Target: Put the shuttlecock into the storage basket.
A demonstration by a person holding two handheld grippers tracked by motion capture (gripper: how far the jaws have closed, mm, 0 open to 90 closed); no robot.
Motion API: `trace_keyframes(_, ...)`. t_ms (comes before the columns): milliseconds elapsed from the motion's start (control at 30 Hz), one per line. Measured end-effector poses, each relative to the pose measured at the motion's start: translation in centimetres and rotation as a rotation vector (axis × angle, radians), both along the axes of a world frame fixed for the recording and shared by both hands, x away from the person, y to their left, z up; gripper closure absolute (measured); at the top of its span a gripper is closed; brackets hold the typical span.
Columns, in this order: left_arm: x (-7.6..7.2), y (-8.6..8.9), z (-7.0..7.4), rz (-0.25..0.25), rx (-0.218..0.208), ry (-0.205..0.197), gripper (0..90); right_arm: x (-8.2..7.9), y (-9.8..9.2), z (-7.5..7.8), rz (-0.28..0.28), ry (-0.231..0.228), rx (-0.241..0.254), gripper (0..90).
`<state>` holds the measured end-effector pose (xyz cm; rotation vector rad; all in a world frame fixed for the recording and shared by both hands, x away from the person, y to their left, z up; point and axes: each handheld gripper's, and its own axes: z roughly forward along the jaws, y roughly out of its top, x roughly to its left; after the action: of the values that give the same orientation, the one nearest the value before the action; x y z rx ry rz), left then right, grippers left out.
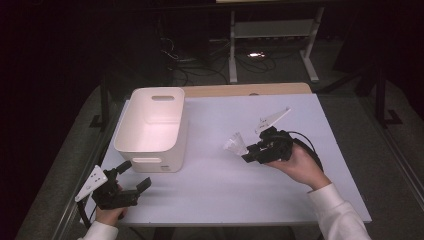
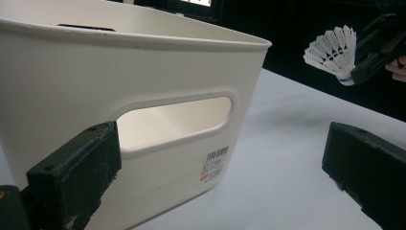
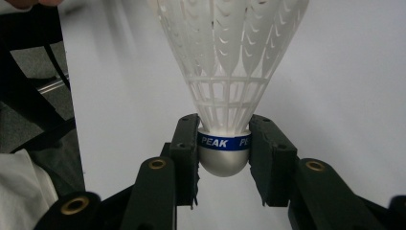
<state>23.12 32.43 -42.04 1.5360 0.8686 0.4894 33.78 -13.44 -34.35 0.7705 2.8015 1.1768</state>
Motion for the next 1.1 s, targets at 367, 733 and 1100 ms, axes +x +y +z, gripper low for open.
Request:
trace_keyframes(367,0.0,0.0,0.0,0.0,-0.003,-0.003,0.0,0.7,1.0,1.3,0.009,-0.014,0.006,63.5)
trace_keyframes(733,0.0,0.0,0.0,-0.001,0.003,-0.002,0.0,1.4,2.1,2.0,0.016,-0.013,0.018,63.5)
trace_keyframes(1100,0.0,0.0,0.0,0.0,0.003,-0.002,0.0,2.2,3.2,2.8,0.021,-0.012,0.019,63.5)
